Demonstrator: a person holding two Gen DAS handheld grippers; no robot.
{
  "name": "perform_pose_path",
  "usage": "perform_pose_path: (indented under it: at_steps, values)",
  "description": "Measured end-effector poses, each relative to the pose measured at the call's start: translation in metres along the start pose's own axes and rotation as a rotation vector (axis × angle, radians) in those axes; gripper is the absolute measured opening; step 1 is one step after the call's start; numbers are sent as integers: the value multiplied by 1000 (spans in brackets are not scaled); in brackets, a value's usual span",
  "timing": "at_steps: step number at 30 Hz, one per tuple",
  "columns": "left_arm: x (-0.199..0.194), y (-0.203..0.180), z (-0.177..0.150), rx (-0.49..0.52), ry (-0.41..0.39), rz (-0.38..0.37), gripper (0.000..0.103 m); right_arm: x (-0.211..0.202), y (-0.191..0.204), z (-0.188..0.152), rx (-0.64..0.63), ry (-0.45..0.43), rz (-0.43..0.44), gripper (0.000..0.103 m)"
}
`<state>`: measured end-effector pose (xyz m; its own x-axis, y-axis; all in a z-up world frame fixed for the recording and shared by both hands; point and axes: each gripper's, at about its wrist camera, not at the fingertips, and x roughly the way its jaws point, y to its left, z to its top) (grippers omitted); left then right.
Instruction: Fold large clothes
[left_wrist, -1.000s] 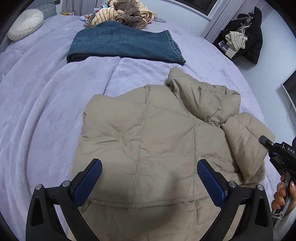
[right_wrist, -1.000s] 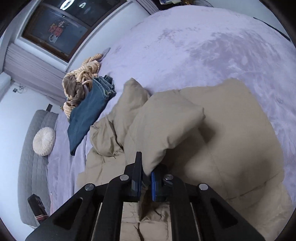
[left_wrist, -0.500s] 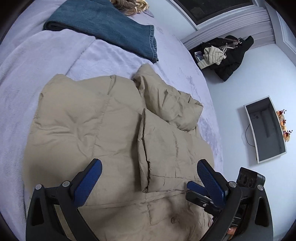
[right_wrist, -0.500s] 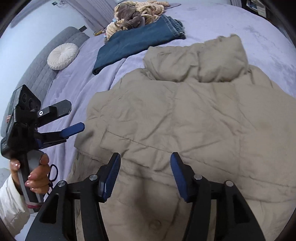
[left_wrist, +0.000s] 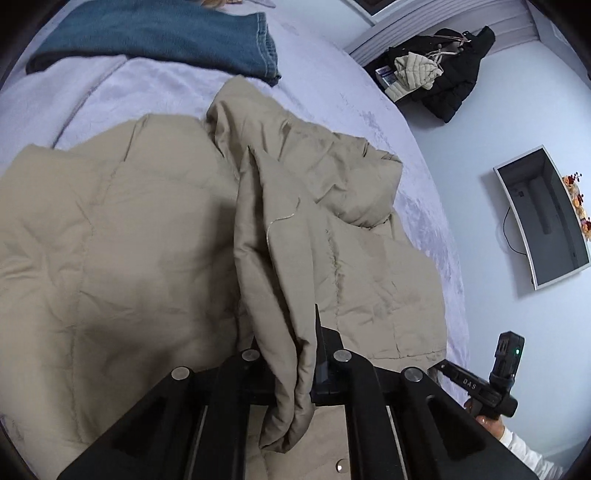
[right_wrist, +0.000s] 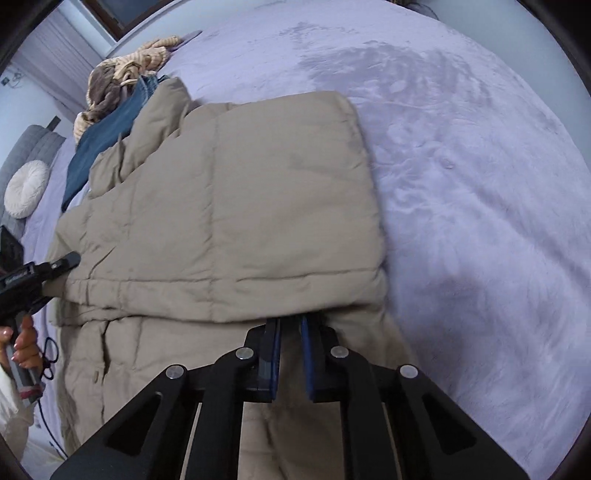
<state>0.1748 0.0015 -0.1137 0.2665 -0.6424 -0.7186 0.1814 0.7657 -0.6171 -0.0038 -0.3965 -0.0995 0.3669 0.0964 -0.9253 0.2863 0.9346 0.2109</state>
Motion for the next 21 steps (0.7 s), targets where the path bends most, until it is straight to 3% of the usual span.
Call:
perform_pose_path:
  at_steps: [2,5,10,12,13,14,15,16,18,19,20,21]
  values:
    - [-8,0,-6,18,-12,35,10,-2,-5,9,-2,-24,-26,10]
    - [3,14,-15,21,37,102,10,-14,4,20,-57,-99,-43,10]
    - [16,20,-15,39,45,177,12,16,-3,23,-56,-22,-73,5]
    - [10,18,-15,53,30,240,21,22,-10,22,-31,-8,-49,5]
    - [6,16,-15,62,22,274,34,21,-12,22,-18,-5,-39,5]
    - [0,15,-16,70,7,315,55,19,-13,23,-10,1,-30,6]
    - [-7,15,-16,76,-15,352,66,15,-14,23,-4,10,-20,7]
    - [-16,14,-17,82,-41,385,76,11,-14,23,-5,20,-8,11]
    - [-32,18,-17,86,-58,399,76,-2,-14,19,-26,43,3,18]
    - [-38,20,-16,81,-60,401,75,-8,-12,14,-39,48,6,35]
    - [-44,21,-16,80,-73,407,60,-15,-12,10,-46,45,17,56]
    - [-46,20,-13,88,-76,408,46,-24,-13,7,-49,36,27,62]
